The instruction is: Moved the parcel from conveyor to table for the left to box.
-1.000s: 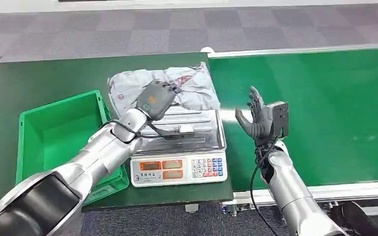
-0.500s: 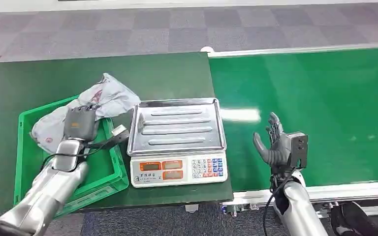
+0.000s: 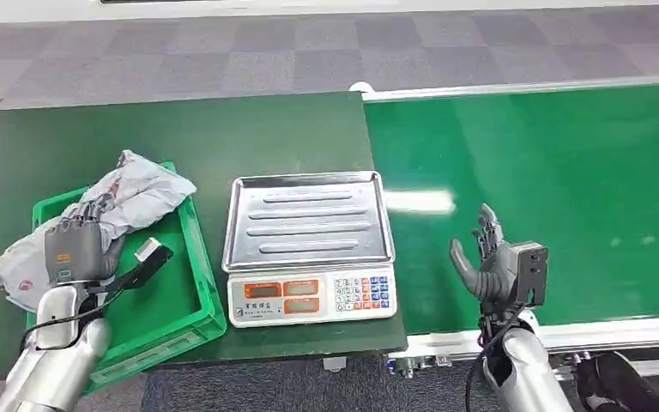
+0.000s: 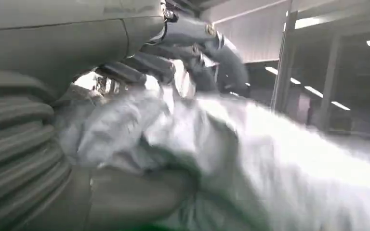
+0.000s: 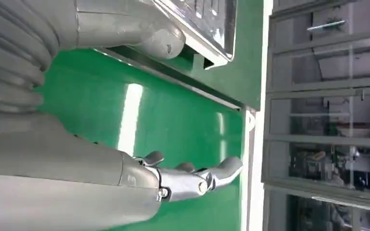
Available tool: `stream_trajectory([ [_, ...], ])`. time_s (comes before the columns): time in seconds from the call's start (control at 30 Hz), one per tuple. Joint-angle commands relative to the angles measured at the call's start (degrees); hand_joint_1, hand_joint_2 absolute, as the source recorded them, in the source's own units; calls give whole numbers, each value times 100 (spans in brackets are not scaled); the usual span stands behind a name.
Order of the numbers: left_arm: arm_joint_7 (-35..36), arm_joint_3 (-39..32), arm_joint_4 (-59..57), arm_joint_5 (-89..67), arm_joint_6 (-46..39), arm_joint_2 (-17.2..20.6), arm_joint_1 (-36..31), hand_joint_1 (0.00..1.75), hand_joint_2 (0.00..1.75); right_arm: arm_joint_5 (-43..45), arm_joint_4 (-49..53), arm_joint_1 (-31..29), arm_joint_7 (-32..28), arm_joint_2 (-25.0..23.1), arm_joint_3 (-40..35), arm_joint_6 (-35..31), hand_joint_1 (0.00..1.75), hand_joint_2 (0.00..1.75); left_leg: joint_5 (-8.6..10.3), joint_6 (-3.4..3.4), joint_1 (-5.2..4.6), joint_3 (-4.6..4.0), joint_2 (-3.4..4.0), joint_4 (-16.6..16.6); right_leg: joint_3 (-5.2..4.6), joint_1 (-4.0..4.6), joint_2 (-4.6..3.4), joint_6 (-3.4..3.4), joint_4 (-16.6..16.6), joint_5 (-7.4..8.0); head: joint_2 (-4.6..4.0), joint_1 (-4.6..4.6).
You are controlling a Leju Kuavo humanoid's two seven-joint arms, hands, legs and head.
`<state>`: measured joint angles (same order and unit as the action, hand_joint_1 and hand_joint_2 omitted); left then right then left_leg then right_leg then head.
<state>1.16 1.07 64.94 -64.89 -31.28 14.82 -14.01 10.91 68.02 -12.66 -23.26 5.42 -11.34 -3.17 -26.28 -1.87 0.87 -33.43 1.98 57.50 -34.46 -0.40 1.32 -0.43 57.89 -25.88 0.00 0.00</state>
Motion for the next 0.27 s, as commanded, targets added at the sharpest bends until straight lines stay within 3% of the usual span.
stream_trajectory([
  [0.03, -828, 303, -115, 1426, 438, -301, -90, 0, 175, 105, -592, -436, 22, 291, -239, 73, 0, 175, 5, 13, -5, 12, -20, -9, 17, -6, -1, 6, -12, 4, 0, 0],
  [0.13, -948, 513, -219, 1815, 656, -311, -274, 0, 175, 32, -735, -616, 61, 271, -338, 79, 0, 175, 8, 10, -13, 7, -21, -6, 9, -13, 4, 4, -3, 5, 0, 0],
  [0.2, -1502, 644, -235, 2935, 1320, -431, -490, 0, 175, -79, -982, -885, 156, 367, -482, 117, 0, 175, 9, 10, -11, 10, -21, -6, 10, -12, 5, 3, -4, 5, 0, 0],
  [0.27, -1556, 803, -239, 3358, 1589, -481, -646, 0, 175, -65, -1265, -1143, 197, 390, -524, 228, 0, 175, 19, 13, -11, -2, -30, -1, 4, -11, 15, 5, -3, 9, 0, 0],
])
